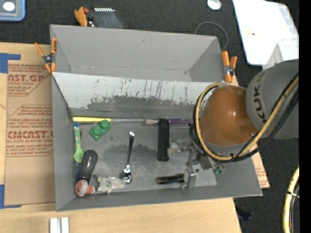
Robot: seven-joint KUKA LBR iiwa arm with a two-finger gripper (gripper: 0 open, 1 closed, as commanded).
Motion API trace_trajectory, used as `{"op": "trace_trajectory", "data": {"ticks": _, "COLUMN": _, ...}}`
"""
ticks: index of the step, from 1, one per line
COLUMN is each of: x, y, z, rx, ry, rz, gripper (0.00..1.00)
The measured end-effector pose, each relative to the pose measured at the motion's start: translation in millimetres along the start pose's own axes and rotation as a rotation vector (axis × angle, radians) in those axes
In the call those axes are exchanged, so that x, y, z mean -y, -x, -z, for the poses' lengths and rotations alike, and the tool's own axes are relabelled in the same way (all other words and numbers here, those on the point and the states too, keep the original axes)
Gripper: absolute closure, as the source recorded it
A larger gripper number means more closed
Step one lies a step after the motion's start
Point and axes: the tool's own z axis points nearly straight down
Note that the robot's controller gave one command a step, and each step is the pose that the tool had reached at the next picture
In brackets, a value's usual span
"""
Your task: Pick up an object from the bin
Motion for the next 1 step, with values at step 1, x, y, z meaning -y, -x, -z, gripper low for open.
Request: {"op": "trace_trajectory", "data": {"ticks": 1, "x": -0.6, "y": 0.5, "z": -2.9, "rx": -0.004, "ry": 0.0, "rz": 0.042, "gripper": 0.0}}
